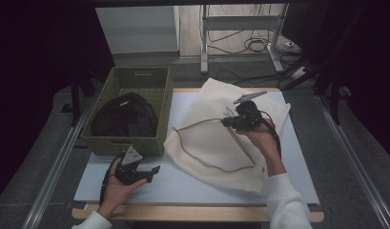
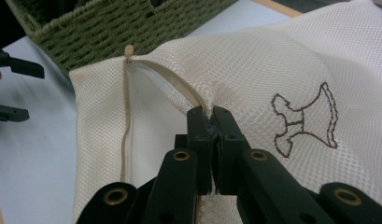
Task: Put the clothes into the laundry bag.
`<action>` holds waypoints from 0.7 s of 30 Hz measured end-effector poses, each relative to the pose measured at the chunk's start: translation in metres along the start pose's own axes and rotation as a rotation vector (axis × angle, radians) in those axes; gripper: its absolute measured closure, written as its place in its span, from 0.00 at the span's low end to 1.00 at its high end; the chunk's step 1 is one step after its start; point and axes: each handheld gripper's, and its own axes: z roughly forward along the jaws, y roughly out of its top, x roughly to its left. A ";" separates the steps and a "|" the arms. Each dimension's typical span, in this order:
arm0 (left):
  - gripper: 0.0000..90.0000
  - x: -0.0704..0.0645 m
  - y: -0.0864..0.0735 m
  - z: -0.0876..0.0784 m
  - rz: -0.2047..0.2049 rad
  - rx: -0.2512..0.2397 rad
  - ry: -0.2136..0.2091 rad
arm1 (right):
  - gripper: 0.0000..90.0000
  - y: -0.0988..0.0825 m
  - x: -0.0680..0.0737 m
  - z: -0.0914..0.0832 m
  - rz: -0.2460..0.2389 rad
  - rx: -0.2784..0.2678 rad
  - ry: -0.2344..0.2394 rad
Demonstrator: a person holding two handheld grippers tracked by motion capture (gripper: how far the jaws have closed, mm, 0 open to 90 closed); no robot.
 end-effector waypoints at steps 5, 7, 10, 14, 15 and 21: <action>0.27 0.000 0.000 0.000 0.000 -0.002 -0.002 | 0.97 0.002 -0.001 -0.009 0.004 -0.023 -0.008; 0.27 0.000 0.000 -0.001 0.000 -0.003 -0.003 | 0.97 0.001 -0.004 -0.014 0.010 -0.035 -0.013; 0.27 0.001 0.000 -0.001 -0.002 -0.004 -0.005 | 0.97 0.001 -0.005 -0.018 0.012 -0.045 -0.020; 0.27 0.001 -0.001 0.000 0.001 -0.001 -0.008 | 0.97 0.003 -0.003 -0.026 0.008 -0.071 -0.036; 0.27 0.001 -0.001 0.001 0.002 0.001 -0.009 | 0.97 0.004 -0.002 -0.027 0.003 -0.079 -0.040; 0.27 0.000 -0.001 0.002 0.005 0.006 -0.010 | 0.97 0.006 -0.002 -0.033 0.003 -0.114 -0.052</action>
